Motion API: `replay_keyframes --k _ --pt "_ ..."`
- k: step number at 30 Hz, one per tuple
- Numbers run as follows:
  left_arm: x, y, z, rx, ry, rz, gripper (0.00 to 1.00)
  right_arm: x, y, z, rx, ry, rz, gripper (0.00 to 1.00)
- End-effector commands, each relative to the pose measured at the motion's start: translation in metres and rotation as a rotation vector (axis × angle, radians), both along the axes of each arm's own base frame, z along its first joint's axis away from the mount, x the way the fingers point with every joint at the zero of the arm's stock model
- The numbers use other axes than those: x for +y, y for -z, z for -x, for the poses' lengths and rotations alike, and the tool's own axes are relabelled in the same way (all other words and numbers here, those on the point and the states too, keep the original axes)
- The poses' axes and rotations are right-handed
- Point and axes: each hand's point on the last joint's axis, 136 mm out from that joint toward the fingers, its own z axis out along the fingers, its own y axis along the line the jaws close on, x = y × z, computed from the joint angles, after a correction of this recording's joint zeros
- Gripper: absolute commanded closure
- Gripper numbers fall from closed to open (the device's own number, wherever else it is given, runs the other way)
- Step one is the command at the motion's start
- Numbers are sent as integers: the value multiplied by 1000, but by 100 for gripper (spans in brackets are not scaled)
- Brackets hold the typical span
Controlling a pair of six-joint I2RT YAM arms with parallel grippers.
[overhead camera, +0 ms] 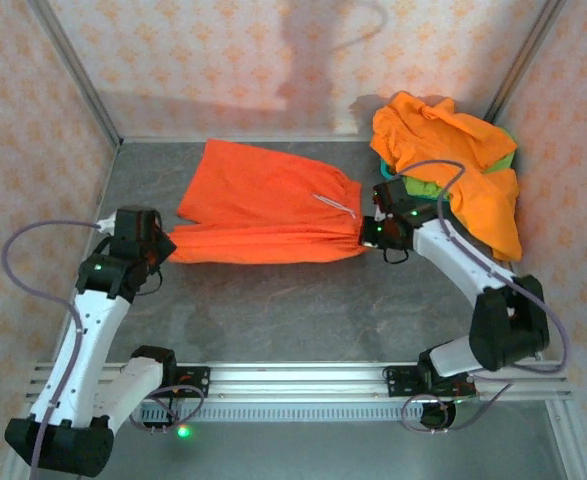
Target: Fold and stack the shorts
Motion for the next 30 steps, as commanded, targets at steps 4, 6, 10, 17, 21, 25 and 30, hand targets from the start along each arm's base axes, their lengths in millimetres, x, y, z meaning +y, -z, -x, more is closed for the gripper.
replay_keyframes --k 4,6,10,17,21,25,30 --pt "22 -45 8 -41 -43 -115 100 -14 -38 2 -95 76 -56 100" --pt "21 -62 5 -71 -33 -120 100 -10 -51 4 -126 73 -96 100" --pt "19 -96 1 -129 -9 -127 100 -8 -77 9 -202 67 -148 100" --pt "13 -132 -11 -190 33 -126 100 -11 -94 16 -246 78 -167 100" --pt "11 -143 -24 -215 41 -121 100 -15 -96 15 -249 102 -159 100" --pt "9 -141 -43 -197 49 -120 100 -29 -88 10 -229 186 -112 100" --pt "5 -131 -77 -185 67 -103 100 -32 -68 0 -156 252 -90 100"
